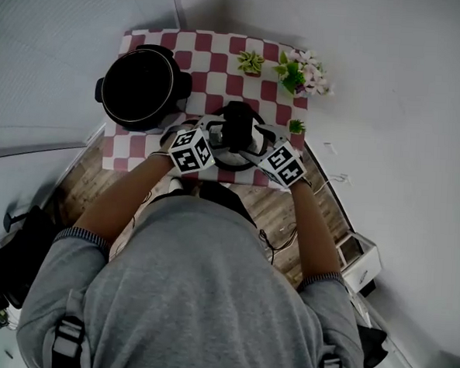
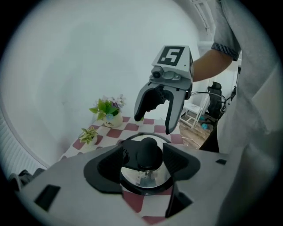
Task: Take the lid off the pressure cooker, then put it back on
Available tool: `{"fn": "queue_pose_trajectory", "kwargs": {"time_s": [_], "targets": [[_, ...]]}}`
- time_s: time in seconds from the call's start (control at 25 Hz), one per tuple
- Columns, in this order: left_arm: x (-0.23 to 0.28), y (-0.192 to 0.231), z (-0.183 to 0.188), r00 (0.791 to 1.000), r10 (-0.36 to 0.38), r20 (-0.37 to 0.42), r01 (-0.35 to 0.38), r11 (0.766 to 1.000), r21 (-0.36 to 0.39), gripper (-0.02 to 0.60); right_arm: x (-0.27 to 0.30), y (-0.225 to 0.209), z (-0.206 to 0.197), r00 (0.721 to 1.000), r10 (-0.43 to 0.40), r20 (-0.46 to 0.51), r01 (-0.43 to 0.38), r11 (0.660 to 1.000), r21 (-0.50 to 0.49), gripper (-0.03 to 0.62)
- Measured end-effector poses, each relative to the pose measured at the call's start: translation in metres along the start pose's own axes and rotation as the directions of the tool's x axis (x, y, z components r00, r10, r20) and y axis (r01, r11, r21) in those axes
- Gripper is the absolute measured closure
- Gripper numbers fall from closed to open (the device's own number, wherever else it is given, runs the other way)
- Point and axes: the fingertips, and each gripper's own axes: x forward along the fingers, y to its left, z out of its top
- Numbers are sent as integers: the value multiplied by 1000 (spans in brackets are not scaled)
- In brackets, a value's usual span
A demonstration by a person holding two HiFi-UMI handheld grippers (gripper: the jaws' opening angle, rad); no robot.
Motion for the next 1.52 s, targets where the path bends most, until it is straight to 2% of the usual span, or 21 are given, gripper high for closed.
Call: {"fn": "queue_pose_trajectory", "kwargs": {"time_s": [0.12, 0.32, 0.64, 1.04, 1.2, 1.24, 1.52], "targets": [[22, -4, -14, 997, -32, -68, 32, 999, -1, 272, 20, -2, -20, 995, 43, -85, -48, 997, -53, 238], [53, -9, -34, 986, -74, -147, 70, 997, -29, 270, 45, -3, -41, 980, 125, -158, -136, 989, -61, 238], [84, -12, -60, 958, -117, -261, 116, 993, -19, 270, 71, -2, -68, 932, 184, -312, -244, 955, -166, 238], [102, -22, -66, 914, -221, -339, 231, 973, -11, 268, 87, -5, -80, 891, 222, -395, -326, 920, -218, 269], [101, -21, -66, 914, -231, -333, 244, 970, -1, 276, 86, -4, -79, 885, 233, -404, -344, 911, -228, 276], [101, -21, -67, 914, -230, -334, 244, 970, 0, 281, 87, -3, -79, 884, 232, -405, -344, 910, -231, 301], [90, -23, -57, 909, -228, -348, 250, 968, 19, 282, 75, 1, -71, 880, 222, -420, -337, 915, -222, 303]]}}
